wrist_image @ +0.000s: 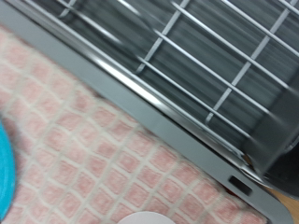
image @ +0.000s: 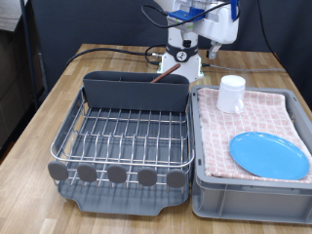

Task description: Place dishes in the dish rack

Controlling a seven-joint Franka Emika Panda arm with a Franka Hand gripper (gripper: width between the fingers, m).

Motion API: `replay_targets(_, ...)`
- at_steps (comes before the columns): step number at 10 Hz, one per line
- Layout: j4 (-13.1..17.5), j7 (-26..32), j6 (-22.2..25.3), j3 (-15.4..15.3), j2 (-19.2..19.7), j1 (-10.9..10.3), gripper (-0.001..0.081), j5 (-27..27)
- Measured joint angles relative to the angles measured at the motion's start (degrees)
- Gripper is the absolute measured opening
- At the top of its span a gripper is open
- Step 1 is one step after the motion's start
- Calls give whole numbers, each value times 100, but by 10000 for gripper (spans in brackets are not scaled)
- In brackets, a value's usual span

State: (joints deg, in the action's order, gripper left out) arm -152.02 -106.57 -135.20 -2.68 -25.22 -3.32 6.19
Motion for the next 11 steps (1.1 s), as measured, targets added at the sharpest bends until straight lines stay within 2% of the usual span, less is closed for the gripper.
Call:
replay_targets(2,467,105,89,-182,353,-29,802,114)
replay_targets(5,1251,110,479,-460,954,-57,802,137)
replay_targets(7,1702,76,509,-643,1354,-66,802,152)
replay_targets(9,2070,-70,512,-825,1721,-75,802,179)
replay_targets(11,2303,-251,583,-969,1989,-82,802,213)
